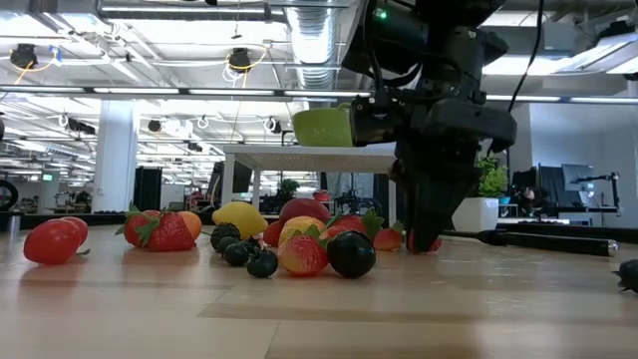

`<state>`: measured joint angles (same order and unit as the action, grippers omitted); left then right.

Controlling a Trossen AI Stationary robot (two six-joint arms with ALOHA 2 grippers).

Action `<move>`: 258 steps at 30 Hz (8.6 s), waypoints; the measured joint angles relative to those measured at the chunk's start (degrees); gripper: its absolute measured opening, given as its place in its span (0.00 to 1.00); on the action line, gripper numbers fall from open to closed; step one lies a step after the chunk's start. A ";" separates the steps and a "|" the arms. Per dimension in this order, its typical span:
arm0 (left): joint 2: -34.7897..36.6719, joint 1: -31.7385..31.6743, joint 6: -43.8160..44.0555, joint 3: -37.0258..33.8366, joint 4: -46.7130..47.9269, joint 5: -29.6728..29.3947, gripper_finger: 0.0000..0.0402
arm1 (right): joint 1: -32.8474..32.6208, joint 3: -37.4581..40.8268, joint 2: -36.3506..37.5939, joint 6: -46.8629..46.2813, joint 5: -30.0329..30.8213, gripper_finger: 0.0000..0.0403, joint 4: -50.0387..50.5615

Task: Pick & Place Fruit
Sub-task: Put the red raspberry into the green strainer bowl, then put the red strawberry into the green strainer bowl

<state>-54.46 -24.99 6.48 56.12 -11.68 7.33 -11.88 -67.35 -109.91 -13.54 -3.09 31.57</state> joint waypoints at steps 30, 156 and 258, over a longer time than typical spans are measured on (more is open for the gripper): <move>-0.02 0.00 0.00 0.00 0.00 0.01 0.35 | 16.96 -29.46 7.58 22.64 0.18 0.27 2.91; -0.02 0.00 0.00 -0.01 0.01 0.00 0.35 | -24.76 -33.39 7.43 -51.31 13.10 0.52 47.25; 0.00 0.00 0.00 0.00 0.00 0.01 0.35 | -13.91 9.25 7.34 -30.00 6.87 0.37 -2.39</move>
<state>-54.46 -24.99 6.48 56.12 -11.68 7.33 -25.79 -58.09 -102.56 -43.54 3.78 29.18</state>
